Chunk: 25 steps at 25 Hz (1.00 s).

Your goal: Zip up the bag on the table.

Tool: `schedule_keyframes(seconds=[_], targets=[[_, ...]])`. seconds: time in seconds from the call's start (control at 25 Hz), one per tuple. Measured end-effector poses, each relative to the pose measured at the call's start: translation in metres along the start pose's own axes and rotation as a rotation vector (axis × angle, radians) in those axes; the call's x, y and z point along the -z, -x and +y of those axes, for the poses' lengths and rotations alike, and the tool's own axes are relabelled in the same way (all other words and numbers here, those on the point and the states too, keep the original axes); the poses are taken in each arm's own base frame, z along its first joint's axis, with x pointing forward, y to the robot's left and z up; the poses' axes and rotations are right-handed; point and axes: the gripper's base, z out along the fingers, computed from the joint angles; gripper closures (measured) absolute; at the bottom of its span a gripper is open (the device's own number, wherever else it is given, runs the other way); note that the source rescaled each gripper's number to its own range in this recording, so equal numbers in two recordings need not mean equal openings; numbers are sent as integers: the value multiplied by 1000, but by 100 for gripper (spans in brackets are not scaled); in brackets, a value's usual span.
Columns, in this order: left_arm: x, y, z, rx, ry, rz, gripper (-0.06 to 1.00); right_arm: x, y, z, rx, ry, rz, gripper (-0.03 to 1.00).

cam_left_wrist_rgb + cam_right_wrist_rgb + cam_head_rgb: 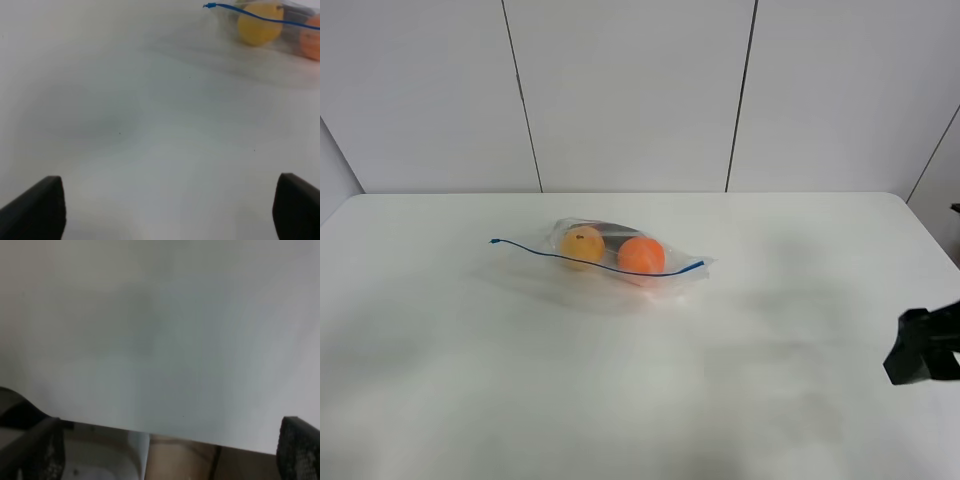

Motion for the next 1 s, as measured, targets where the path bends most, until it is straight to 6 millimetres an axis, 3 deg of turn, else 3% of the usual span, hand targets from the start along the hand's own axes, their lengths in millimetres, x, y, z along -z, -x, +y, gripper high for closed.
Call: schedule_keyframes(seconds=[0.24, 0.4, 0.8, 1.0], targets=[[0, 0, 0, 0, 0, 0, -1, 9, -62, 1, 35, -14, -258, -3], [0, 0, 0, 0, 0, 0, -1, 28, -86, 2, 44, -26, -473, -3], [0, 0, 0, 0, 0, 0, -1, 52, -137, 4, 57, -42, -835, -3], [0, 0, 0, 0, 0, 0, -1, 53, -142, 3, 50, -57, -868, -3]])
